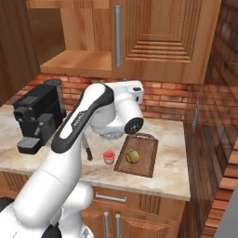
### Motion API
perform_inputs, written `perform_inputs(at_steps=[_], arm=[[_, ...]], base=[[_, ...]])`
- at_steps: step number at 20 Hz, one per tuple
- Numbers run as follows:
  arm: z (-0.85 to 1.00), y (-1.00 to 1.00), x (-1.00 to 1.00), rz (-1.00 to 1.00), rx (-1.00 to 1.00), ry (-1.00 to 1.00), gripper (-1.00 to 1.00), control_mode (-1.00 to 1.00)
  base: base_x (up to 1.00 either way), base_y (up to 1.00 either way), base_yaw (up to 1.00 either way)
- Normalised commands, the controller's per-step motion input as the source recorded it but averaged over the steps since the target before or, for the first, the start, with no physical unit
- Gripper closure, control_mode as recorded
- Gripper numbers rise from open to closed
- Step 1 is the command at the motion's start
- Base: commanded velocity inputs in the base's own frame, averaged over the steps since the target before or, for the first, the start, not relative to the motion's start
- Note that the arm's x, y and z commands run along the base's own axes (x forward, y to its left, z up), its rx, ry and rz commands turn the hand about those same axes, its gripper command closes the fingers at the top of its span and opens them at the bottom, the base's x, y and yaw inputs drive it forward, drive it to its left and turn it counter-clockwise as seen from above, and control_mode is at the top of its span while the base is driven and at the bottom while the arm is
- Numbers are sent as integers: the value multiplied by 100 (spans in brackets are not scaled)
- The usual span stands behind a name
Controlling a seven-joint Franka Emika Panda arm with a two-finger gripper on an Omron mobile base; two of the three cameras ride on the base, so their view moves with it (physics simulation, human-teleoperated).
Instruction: Pick the bread, place it on the cutting board, pick the jam, place it on the counter, and close the cabinet.
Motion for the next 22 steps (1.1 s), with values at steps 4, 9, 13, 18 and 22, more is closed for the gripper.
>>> perform_inputs(at_steps=[4,9,13,18,22], arm=[[3,22,-57,-2,0,0,-100,-100],[11,27,-46,-5,0,0,-100,-100],[9,27,-43,-5,0,0,-100,-100],[11,24,-43,-6,0,0,-100,-100],[16,18,-47,-7,0,0,-100,-100]], base=[[0,0,0],[0,0,0],[0,0,0],[0,0,0],[0,0,0]])
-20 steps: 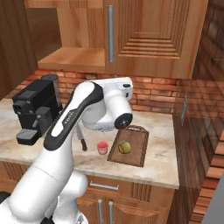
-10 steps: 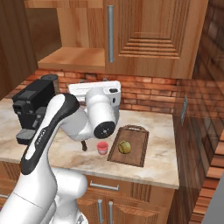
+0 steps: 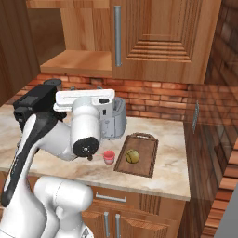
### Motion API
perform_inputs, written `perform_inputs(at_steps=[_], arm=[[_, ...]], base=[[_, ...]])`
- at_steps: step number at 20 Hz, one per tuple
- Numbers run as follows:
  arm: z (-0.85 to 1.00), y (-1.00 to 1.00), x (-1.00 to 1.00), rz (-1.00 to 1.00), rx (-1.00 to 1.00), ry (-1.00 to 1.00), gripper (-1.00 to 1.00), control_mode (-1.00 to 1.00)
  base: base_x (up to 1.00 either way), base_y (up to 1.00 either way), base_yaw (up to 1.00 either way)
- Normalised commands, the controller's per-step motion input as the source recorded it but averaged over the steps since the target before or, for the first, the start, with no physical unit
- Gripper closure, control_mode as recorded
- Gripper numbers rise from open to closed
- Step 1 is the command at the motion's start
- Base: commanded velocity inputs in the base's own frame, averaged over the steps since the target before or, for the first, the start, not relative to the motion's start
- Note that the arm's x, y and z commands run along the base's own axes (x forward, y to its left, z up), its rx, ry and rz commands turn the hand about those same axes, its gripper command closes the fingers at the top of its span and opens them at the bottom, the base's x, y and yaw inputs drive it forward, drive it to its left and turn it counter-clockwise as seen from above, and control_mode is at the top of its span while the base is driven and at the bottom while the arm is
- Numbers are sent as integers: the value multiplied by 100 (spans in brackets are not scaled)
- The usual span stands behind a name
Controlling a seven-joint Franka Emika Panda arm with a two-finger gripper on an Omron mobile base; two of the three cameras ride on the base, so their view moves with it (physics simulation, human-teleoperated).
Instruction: Pick the bread, place it on the cutting board, pick the jam, place it on the counter, and close the cabinet.
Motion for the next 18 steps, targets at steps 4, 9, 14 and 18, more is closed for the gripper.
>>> perform_inputs(at_steps=[4,9,14,18], arm=[[19,17,-48,-8,0,0,-100,-100],[14,16,-51,-8,0,0,-100,-100],[7,16,-50,-8,0,0,-100,-100],[2,14,-50,-6,0,0,-100,-100]], base=[[0,0,0],[0,0,0],[0,0,0],[0,0,0]])
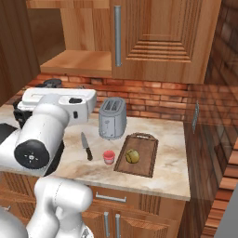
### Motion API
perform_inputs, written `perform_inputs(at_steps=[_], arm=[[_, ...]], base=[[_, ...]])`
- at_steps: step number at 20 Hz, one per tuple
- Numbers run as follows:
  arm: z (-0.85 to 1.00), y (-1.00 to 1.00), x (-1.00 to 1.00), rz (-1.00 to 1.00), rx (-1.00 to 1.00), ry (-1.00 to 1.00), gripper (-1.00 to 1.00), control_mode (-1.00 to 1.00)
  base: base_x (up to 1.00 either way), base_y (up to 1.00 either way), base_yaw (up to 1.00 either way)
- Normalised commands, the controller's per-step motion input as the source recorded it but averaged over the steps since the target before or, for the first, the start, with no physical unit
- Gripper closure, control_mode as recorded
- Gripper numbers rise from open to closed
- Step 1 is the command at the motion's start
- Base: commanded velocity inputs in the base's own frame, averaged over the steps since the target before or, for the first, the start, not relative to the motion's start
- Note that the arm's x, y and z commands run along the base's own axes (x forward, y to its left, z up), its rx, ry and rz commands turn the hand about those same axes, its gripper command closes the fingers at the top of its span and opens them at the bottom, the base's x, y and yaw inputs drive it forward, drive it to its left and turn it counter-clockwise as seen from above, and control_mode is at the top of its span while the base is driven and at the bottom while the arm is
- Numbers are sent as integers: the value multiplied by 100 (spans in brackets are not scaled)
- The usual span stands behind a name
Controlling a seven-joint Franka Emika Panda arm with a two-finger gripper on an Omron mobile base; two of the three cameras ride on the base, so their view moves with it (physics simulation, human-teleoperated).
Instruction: Pick the bread, place it on the cutting board, pick the jam, place it on the counter, and close the cabinet.
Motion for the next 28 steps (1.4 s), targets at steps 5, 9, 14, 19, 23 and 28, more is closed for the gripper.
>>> perform_inputs(at_steps=[5,9,14,19,23,28], arm=[[0,12,-56,-4,0,0,-100,-100],[0,15,-57,-2,-1,0,-100,-100],[0,17,-49,-1,-1,0,-100,-100],[0,18,-40,0,0,0,-100,-100],[0,13,-41,0,0,0,-100,-100],[-1,7,-42,0,0,0,-100,-100]], base=[[0,0,0],[0,0,0],[0,0,0],[0,0,0],[0,0,0],[0,0,0]])
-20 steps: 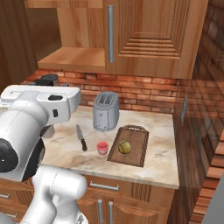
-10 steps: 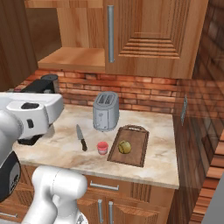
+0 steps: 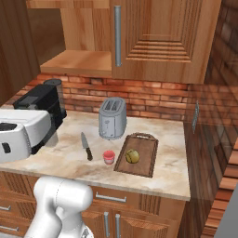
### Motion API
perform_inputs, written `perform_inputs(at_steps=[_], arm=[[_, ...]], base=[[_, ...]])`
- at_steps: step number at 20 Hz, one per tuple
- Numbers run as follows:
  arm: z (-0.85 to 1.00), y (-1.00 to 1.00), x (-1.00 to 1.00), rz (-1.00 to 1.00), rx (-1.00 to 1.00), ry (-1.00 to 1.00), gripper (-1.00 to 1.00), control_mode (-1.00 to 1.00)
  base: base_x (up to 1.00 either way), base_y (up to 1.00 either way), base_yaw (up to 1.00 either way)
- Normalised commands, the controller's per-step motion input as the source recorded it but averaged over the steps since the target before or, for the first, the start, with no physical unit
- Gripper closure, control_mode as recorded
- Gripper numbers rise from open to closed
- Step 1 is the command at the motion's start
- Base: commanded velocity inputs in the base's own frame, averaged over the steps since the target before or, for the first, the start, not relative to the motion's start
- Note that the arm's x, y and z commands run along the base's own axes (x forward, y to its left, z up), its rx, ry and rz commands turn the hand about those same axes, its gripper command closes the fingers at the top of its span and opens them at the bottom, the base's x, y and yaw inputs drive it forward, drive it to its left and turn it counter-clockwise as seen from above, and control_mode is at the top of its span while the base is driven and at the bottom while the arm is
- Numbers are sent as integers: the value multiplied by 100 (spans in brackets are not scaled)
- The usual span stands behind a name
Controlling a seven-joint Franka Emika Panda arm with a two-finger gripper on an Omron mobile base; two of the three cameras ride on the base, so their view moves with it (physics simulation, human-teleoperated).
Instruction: Pick the bread, place it on the cutting board, pick the jam, place it on the counter, and close the cabinet.
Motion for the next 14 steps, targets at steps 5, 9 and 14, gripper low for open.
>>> perform_inputs(at_steps=[5,9,14], arm=[[-4,10,-39,0,0,0,-100,-100],[-11,13,-35,0,0,0,-100,-100],[-4,21,-25,0,0,0,-100,-100]], base=[[0,0,0],[0,0,0],[0,0,0]])
